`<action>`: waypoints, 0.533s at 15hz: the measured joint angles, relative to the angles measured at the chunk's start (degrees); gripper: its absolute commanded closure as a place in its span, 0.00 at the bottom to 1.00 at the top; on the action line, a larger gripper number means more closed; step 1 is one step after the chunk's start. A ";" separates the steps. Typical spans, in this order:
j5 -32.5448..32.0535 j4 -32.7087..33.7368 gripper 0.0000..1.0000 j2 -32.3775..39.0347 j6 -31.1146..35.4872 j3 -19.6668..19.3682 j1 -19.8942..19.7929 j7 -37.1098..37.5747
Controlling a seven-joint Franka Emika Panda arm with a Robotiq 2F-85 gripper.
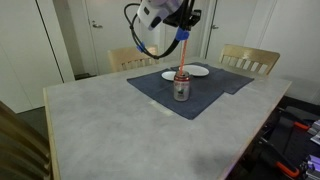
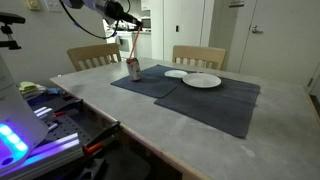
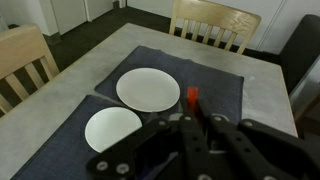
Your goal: Pick up the drinking straw from the table and put it in the can drink
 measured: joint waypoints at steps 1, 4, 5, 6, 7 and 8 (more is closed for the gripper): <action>-0.46 0.00 0.98 0.15 -0.05 -0.01 0.00 0.01; -2.45 0.00 0.98 0.38 -0.33 -0.36 -0.14 0.28; -3.04 0.00 0.98 0.38 -0.47 -0.52 -0.26 0.43; -3.49 0.00 0.98 0.38 -0.60 -0.65 -0.36 0.62; -3.87 0.00 0.98 0.38 -0.68 -0.77 -0.42 0.82; -4.13 0.00 0.98 0.38 -0.76 -0.85 -0.43 0.94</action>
